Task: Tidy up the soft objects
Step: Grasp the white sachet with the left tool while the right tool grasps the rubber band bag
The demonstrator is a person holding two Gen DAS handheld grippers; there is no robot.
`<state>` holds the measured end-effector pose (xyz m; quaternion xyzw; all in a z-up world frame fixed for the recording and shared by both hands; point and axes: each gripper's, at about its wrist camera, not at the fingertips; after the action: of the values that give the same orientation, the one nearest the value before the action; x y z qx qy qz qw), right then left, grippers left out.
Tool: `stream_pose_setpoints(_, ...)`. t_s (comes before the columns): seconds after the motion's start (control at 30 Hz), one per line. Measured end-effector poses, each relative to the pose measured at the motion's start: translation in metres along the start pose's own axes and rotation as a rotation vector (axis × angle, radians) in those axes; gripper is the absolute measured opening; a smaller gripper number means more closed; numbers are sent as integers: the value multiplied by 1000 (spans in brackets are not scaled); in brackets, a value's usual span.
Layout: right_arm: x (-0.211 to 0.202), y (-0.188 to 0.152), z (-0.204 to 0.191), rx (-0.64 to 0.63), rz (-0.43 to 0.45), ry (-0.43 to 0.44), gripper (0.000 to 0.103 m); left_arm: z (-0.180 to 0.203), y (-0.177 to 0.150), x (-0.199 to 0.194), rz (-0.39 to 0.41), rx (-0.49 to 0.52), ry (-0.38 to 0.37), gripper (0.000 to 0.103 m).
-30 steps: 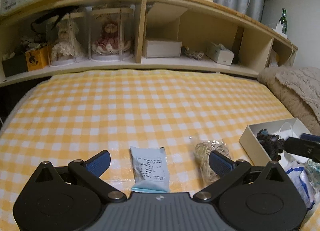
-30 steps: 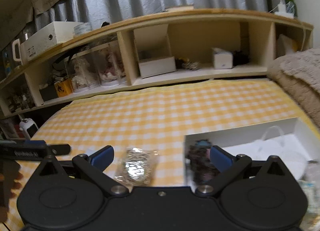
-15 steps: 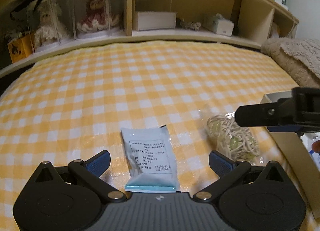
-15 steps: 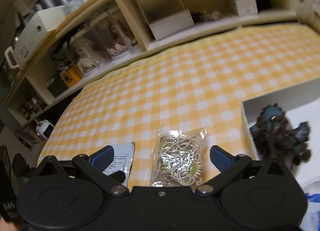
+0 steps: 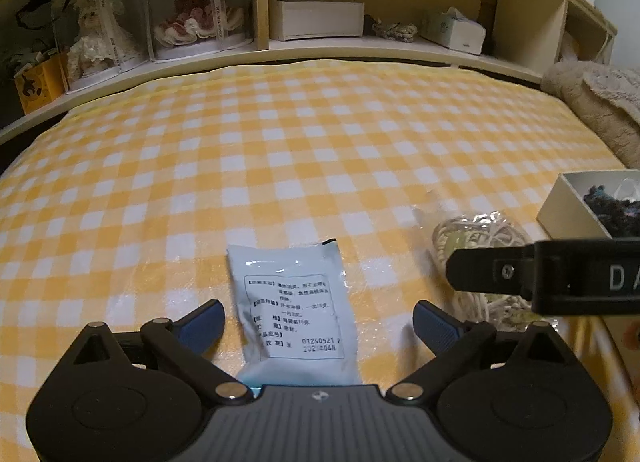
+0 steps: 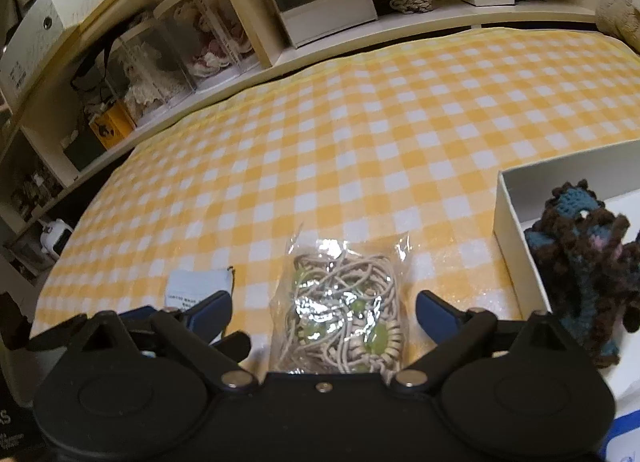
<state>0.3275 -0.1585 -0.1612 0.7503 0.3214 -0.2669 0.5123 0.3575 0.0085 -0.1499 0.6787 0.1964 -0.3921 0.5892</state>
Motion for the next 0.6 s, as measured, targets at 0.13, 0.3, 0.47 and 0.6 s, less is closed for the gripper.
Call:
stream_pose_setpoints(0.13, 2, -2, 1, 6, -1, -26, 94, 5, -1, 1, -7, 7, 37, 96)
stream_pose_setpoints(0.3, 4, -4, 0, -4, -8, -46, 93, 3, 0, -1, -8, -21, 60, 86)
stream_pose_setpoints(0.47, 8, -7, -2, -34, -28, -77, 89, 5, -2, -2, -7, 10, 89, 83)
stream_pose_setpoints(0.6, 8, -7, -2, -44, -33, -73, 83, 8, -3, -1, -6, 21, 100, 78)
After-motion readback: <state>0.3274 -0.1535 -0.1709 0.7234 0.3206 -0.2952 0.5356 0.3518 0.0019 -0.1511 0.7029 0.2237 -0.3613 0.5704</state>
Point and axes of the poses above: each gripper's, at about its wrist camera, not at the fingertips, and x roughly the way its jaws point, z to its right, y to its top, and after that the axes turned 5 degrees about -z, right-handed
